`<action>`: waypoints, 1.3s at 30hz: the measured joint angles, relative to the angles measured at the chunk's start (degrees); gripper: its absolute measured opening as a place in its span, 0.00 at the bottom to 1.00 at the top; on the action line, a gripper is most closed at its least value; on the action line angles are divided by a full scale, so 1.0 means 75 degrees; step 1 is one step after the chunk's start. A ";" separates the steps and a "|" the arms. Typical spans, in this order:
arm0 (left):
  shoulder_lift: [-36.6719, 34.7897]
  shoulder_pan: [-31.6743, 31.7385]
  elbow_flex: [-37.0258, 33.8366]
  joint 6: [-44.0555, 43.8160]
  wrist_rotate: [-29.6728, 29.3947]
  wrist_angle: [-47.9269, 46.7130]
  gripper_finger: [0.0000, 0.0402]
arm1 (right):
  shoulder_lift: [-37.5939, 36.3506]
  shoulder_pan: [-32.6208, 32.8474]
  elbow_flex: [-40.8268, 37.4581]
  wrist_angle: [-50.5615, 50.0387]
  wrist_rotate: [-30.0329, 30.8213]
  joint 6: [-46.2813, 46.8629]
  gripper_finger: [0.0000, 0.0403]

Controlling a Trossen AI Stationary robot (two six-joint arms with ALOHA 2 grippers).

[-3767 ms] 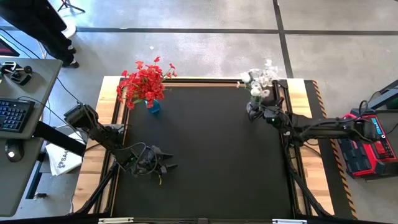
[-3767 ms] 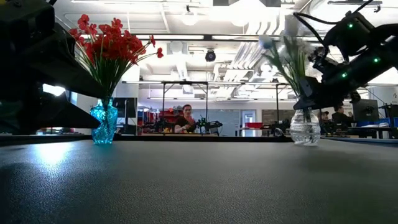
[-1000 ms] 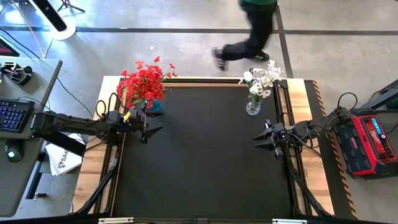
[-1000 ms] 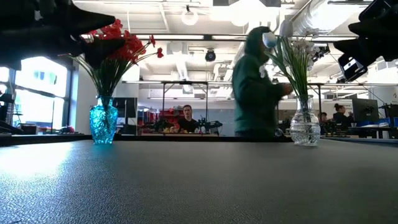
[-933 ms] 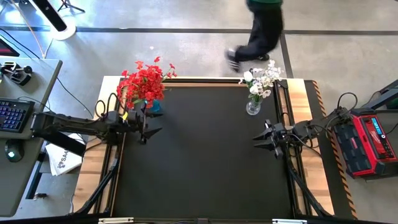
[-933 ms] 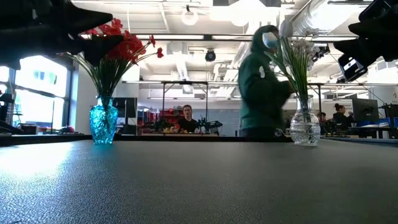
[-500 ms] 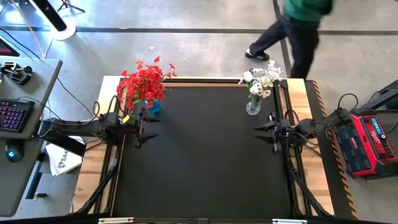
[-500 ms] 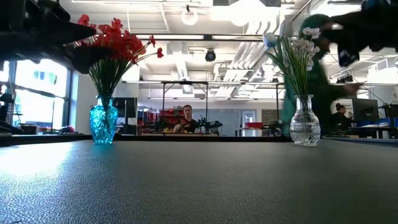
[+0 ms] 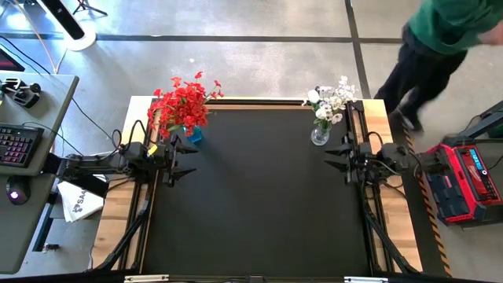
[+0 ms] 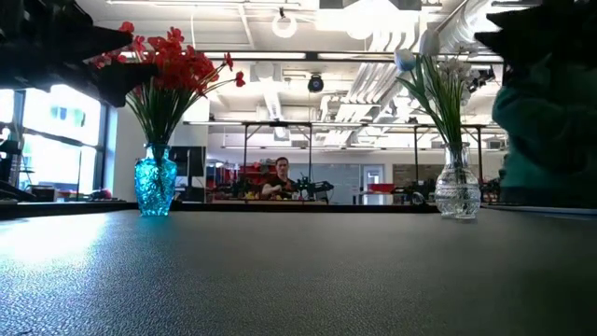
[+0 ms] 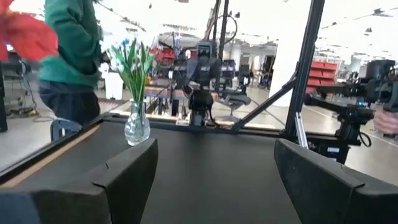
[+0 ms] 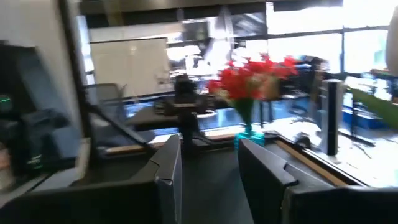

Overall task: Sort flowers into vase by color
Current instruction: Return to Home Position

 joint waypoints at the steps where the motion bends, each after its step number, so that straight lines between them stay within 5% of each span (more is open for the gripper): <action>1: -0.0004 0.0000 0.0000 -0.0001 -0.0005 0.0024 0.77 | 0.0003 -0.0282 -0.0033 0.0002 -0.0057 0.0139 0.26; 7: -0.0001 0.0000 0.0000 -0.0065 -0.0005 -0.0213 0.77 | 0.0002 -0.1944 -0.0078 -0.0155 -0.1936 0.0449 0.26; 13: 0.0002 0.0000 0.0000 -0.0141 -0.0005 -0.0395 0.77 | 0.0027 -0.2712 -0.0873 0.1297 -0.2637 0.0640 0.26; 22: 0.0002 0.0000 0.0000 -0.1142 -0.0003 -0.0561 0.77 | 0.0038 -0.2700 -0.0883 0.0785 -0.2658 0.0689 0.26; 39: 0.0002 0.0000 0.0000 -0.0673 -0.0005 -0.0567 0.77 | 0.0036 -0.1953 -0.0885 -0.0366 -0.2019 -0.0404 0.26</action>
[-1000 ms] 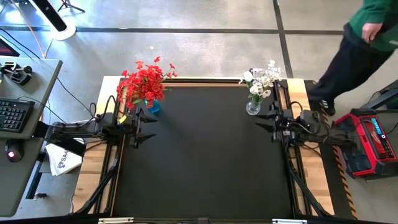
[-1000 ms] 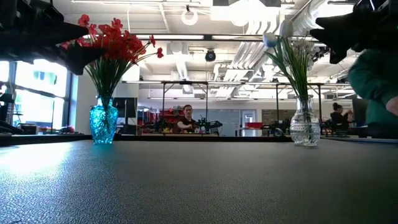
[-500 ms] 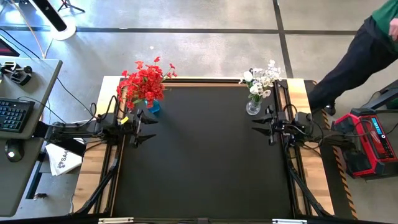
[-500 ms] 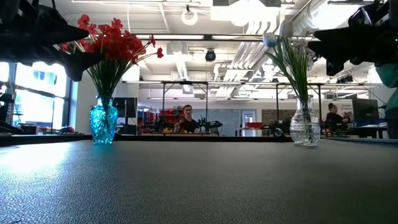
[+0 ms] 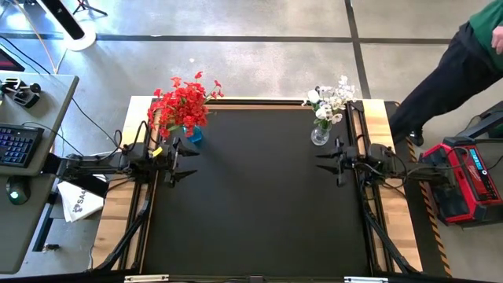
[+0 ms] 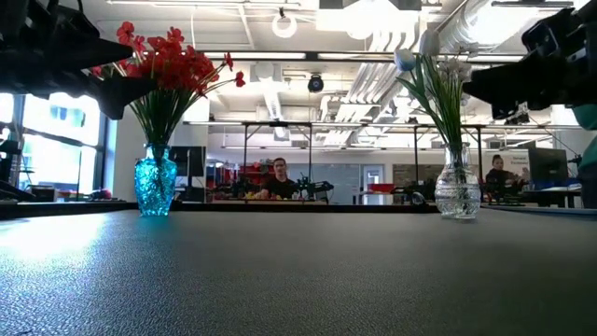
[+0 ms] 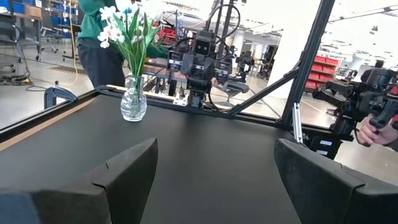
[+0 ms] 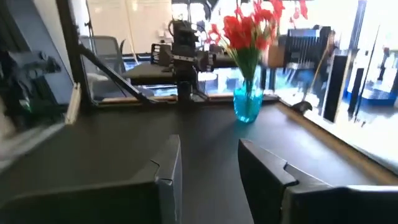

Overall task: Sort flowers into vase by color
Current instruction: Return to Home Position

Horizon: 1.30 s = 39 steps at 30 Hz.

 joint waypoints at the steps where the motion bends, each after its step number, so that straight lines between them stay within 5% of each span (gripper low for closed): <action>1: 0.0000 0.0000 0.0000 0.0000 0.0000 0.0003 0.77 | 0.0020 0.0000 0.0000 -0.0033 0.0039 0.0209 0.26; 6: 0.0000 0.0000 0.0000 -0.0001 0.0002 0.0000 0.77 | 0.0239 0.0052 0.0000 -0.0040 0.0080 0.2099 0.26; 19: 0.0000 0.0000 0.0000 -0.0427 -0.0020 0.0049 0.77 | 0.0599 0.0085 0.0003 -0.0048 0.0092 0.1358 0.26; 23: 0.0000 0.0000 0.0000 0.0013 -0.0579 0.0049 0.77 | 0.0599 0.0085 0.0003 -0.0045 0.0090 0.1375 0.26; 30: 0.0000 0.0003 0.0000 0.0145 -0.1032 0.0049 0.77 | 0.0602 0.0079 0.0003 -0.0054 0.0106 0.3468 0.26; 39: 0.0000 0.0003 0.0000 -0.0116 -0.1038 0.0051 0.77 | 0.0605 0.0099 0.0003 -0.0045 0.0166 0.3458 0.26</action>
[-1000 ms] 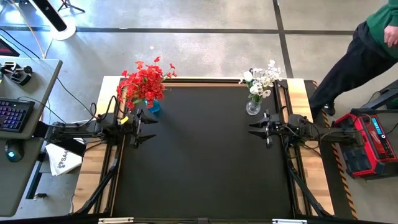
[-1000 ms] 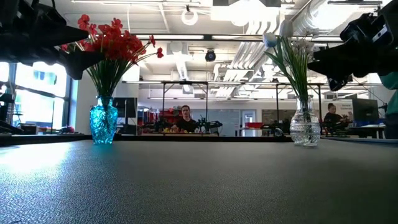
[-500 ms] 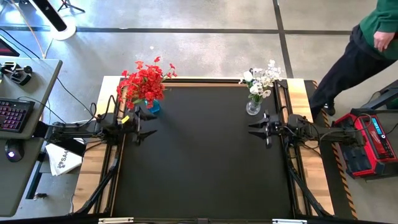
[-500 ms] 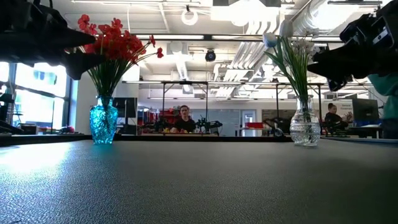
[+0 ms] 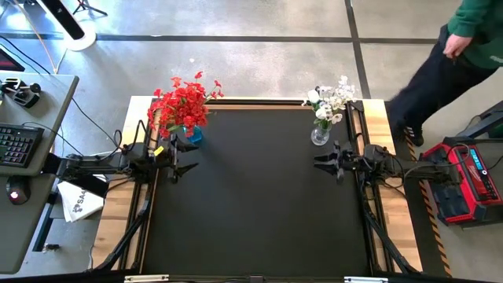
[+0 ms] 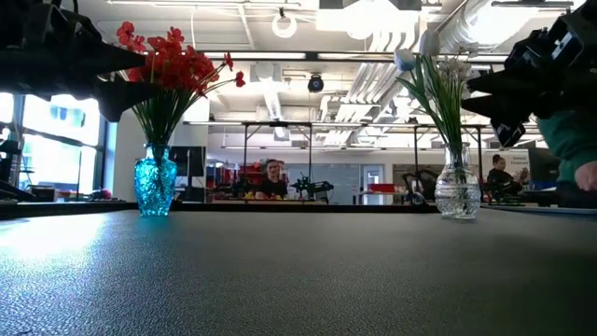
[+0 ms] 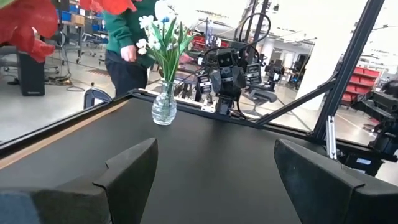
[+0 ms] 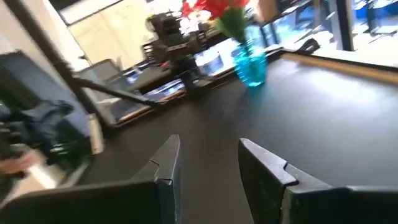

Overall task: Sort flowers into vase by color
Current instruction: Return to Home Position

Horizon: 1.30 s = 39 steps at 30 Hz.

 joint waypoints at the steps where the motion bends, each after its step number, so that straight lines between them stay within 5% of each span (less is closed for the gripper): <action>1: 0.0000 -0.0001 0.0000 0.0050 -0.0002 0.0001 0.77 | 0.0000 -0.0002 0.0000 0.0000 0.0133 -0.0121 0.26; 9: 0.0000 -0.0002 0.0000 -0.0138 0.0335 -0.0028 0.67 | -0.0122 0.0026 0.0000 0.1099 0.0075 -0.1194 0.21; 14: 0.0000 0.0000 0.0000 0.0098 0.0353 -0.0032 0.39 | -0.0578 0.0058 0.0154 0.1245 -0.0276 -0.1909 0.02; 20: 0.0000 0.0000 0.0000 0.0436 0.0356 -0.0047 0.04 | -0.0632 0.0078 0.0189 0.0616 -0.0609 -0.1911 0.01; 39: -0.0006 -0.0002 0.0006 0.1446 0.0286 -0.0369 0.00 | -0.0644 0.0752 0.0187 0.0627 -0.0718 -0.2632 0.00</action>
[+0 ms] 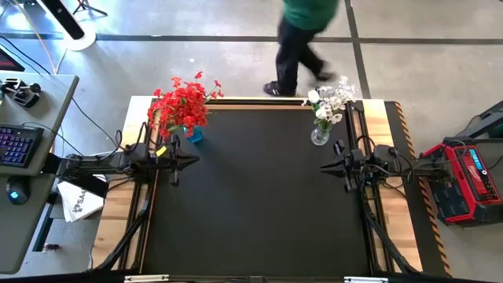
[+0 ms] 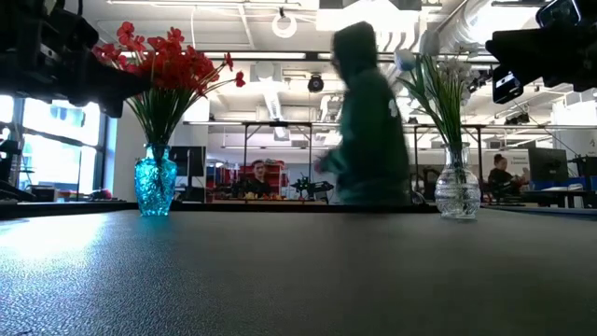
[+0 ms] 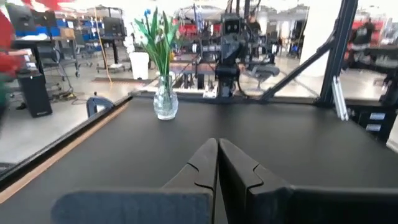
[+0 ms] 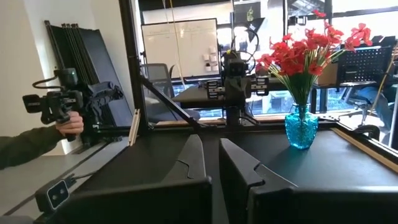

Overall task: Sort flowers into vase by color
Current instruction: Return to Home Position

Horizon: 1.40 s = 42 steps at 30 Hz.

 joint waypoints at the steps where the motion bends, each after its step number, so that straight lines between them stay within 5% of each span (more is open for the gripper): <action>1: 0.0002 -0.0001 0.0000 0.0043 0.0007 -0.0088 0.00 | 0.0000 0.0000 0.0000 -0.0023 -0.0009 -0.0032 0.00; 42: 0.0027 0.0002 0.0000 0.0013 0.0213 -0.0105 0.00 | 0.0038 -0.0003 -0.0003 -0.0950 0.0004 0.1070 0.00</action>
